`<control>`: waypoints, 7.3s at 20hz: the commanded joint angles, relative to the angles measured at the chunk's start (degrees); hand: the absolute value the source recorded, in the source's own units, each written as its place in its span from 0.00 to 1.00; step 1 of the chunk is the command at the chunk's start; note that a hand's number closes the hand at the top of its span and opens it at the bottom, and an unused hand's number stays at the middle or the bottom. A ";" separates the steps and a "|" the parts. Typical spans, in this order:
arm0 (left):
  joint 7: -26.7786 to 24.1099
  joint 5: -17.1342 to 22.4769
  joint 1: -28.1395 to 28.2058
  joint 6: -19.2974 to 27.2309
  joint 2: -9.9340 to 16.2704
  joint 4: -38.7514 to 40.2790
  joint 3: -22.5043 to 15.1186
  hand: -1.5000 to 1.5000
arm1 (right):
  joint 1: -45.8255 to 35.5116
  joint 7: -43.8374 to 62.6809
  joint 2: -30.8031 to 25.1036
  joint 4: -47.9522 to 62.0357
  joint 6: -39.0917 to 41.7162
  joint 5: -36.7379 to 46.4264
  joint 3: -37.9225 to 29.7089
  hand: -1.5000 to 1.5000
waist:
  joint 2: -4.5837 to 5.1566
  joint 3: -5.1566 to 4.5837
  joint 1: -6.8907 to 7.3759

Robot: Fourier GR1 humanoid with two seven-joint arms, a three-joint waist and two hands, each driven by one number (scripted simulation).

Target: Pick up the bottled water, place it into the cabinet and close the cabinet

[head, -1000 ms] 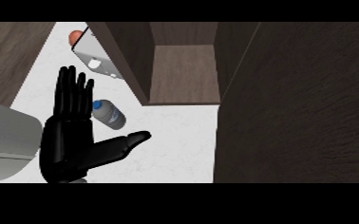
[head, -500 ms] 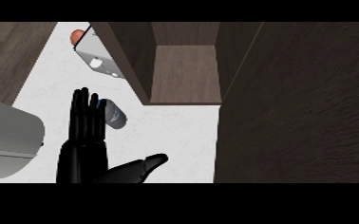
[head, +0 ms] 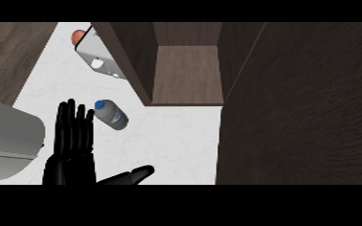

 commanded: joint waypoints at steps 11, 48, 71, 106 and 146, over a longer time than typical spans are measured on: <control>-14.02 8.40 7.35 -6.23 0.78 7.08 8.50 0.00 | 1.54 -2.43 -0.91 0.28 1.30 0.09 -1.33 0.00 | 0.03 -0.01 0.12; -35.99 24.57 -21.15 -35.98 4.29 73.12 36.03 0.00 | 10.40 -10.46 -3.87 0.57 6.72 -2.25 -0.93 0.00 | 0.11 -0.02 -0.48; -49.71 25.10 -38.72 -50.86 3.91 104.55 41.14 0.00 | 4.89 -8.71 -1.55 3.55 3.54 3.49 5.51 0.00 | 0.47 -0.13 -1.20; -47.24 20.99 -36.05 -70.29 8.82 100.99 36.35 1.00 | 2.97 -10.81 -1.66 8.00 1.99 2.27 3.47 0.00 | 0.04 0.01 -0.01; -12.44 26.77 -40.46 -21.55 -2.39 46.13 10.54 1.00 | 2.71 -12.54 -1.92 10.01 1.18 2.02 6.72 0.00 | 0.14 0.01 -0.64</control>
